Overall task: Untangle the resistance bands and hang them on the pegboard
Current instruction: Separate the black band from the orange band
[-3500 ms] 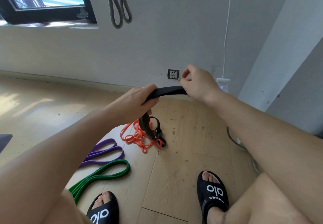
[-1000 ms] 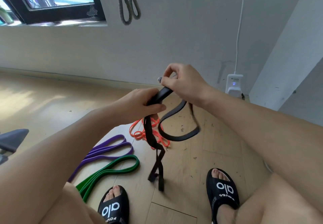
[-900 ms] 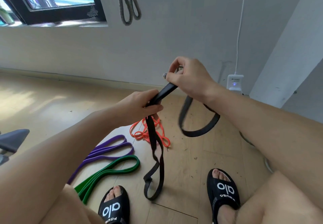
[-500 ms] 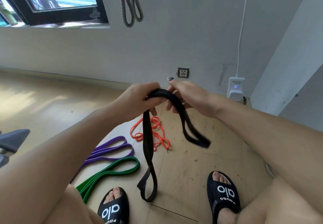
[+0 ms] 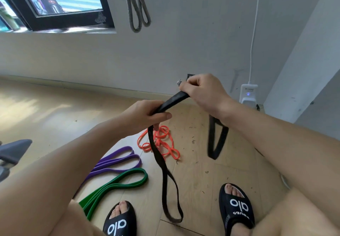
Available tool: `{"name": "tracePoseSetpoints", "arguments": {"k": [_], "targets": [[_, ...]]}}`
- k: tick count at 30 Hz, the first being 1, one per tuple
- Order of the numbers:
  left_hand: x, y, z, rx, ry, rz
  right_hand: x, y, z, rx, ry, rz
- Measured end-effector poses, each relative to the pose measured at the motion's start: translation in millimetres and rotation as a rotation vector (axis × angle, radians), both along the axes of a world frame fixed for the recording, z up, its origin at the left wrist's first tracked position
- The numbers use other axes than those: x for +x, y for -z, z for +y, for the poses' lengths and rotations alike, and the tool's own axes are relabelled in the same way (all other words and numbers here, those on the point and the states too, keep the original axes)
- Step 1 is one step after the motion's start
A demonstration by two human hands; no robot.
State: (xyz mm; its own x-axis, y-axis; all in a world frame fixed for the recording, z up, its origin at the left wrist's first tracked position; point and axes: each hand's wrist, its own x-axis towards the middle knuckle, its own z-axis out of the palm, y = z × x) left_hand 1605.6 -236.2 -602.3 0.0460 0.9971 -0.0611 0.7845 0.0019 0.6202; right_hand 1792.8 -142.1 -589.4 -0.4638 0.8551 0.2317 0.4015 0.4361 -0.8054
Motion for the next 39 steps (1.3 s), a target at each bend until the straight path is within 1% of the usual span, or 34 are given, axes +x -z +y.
{"name": "tracePoseSetpoints", "arguments": {"k": [2, 4, 6, 7, 8, 9, 11, 13, 18, 21, 24, 26, 28, 29, 31, 33, 36, 39], "targets": [[1, -3, -1, 0.069, -0.029, -0.012, 1, 6, 1, -0.014, 0.001, -0.066], [5, -7, -2, 0.136, -0.028, -0.040, 2, 11, -2, -0.135, -0.082, -0.120], [9, -10, -2, 0.165, -0.004, -0.043, -1, 11, -9, -0.308, -0.213, -0.083], [11, -10, -2, 0.167, 0.016, -0.040, -3, 10, -12, -0.352, -0.262, -0.049], [13, -10, -1, 0.171, 0.035, -0.041, -7, 9, -15, -0.341, -0.288, -0.039], [14, -9, -1, 0.176, 0.048, -0.054, -10, 7, -17, -0.286, -0.294, -0.051], [13, -8, -1, 0.177, 0.055, -0.095, -14, 5, -18, -0.154, -0.267, -0.103], [10, -6, -1, 0.133, 0.043, -0.109, -13, 4, -15, -0.079, -0.230, -0.117], [-2, 0, -1, 0.045, 0.004, -0.041, -6, -4, -9, 0.043, -0.170, -0.116], [-6, -1, -1, 0.034, -0.010, -0.002, -3, -8, -4, 0.037, -0.119, -0.065], [-6, -7, -2, 0.098, -0.025, 0.018, 0, -7, 1, 0.005, -0.074, -0.038], [-3, -12, -3, 0.156, -0.032, 0.021, 1, -4, 0, -0.119, -0.138, -0.040], [2, -16, -5, 0.206, -0.012, 0.028, -3, 4, -7, -0.255, -0.265, -0.047], [5, -17, -5, 0.218, 0.010, 0.023, -6, 7, -12, -0.285, -0.311, -0.047], [10, -15, -4, 0.208, 0.050, -0.015, -12, 7, -18, -0.243, -0.327, -0.047], [7, -13, -3, 0.182, 0.055, -0.032, -14, 4, -16, -0.153, -0.285, -0.048], [-3, -8, -3, 0.086, 0.019, 0.030, -4, -1, -7, -0.039, -0.218, -0.119], [-9, -1, -3, 0.019, 0.028, 0.099, 7, -4, 2, 0.010, -0.173, -0.166]]}}
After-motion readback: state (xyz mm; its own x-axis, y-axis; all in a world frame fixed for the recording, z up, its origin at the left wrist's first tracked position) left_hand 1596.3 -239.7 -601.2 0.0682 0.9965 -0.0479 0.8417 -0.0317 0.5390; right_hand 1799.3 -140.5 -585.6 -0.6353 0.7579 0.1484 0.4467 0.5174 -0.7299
